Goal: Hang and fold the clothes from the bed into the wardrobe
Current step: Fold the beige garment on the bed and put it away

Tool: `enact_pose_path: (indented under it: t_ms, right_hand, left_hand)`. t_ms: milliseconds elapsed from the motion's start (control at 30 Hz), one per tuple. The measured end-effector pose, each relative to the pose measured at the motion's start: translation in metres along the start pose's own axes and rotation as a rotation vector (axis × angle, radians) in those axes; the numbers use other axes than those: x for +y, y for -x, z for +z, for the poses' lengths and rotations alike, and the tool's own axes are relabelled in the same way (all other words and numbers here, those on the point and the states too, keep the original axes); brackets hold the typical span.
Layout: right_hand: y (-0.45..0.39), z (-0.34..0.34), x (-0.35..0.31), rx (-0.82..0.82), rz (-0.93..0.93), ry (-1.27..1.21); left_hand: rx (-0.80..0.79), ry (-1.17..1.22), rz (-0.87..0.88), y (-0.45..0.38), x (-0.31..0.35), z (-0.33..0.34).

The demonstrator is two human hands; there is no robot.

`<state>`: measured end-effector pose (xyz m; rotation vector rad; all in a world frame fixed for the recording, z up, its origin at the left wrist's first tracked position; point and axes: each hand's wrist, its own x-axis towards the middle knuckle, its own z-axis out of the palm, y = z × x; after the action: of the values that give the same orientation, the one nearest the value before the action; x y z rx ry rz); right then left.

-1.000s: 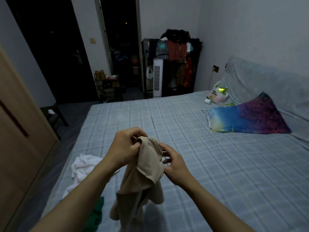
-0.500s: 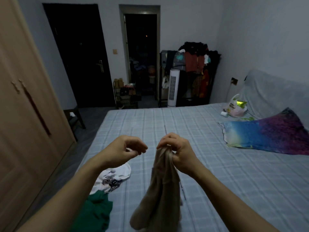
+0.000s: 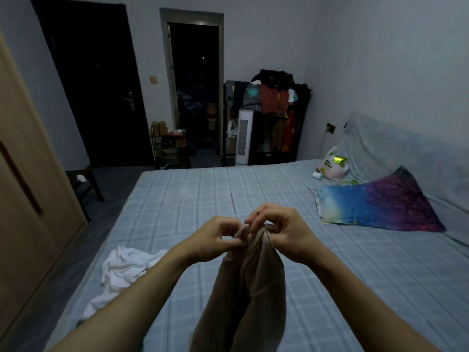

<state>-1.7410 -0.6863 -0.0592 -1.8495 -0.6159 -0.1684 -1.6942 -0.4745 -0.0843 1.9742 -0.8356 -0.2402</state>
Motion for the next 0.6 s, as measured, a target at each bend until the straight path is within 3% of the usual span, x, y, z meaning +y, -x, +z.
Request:
enact_pose_path:
  t_ms: [100,200,300,400,600]
  right_hand:
    - [0.01,-0.009,0.005,0.018,0.055,0.041]
    - [0.016,-0.009,0.006,0.071,0.165,-0.079]
    - [0.016,0.002,0.008,0.161,0.222,0.167]
    - [0.013,0.012,0.01,0.163,0.2,0.37]
    - [0.009,0.018,0.006,0.122,0.048,0.482]
  left_hand:
    - [0.104,-0.088,0.024,-0.008,-0.004,0.004]
    - [0.183,-0.178,0.032,-0.011,-0.003,0.011]
    - [0.245,-0.286,0.056,-0.014,0.0,0.017]
    - [0.273,-0.341,0.066,-0.015,0.002,0.019]
    - [0.325,-0.266,0.066,-0.005,0.0,0.005]
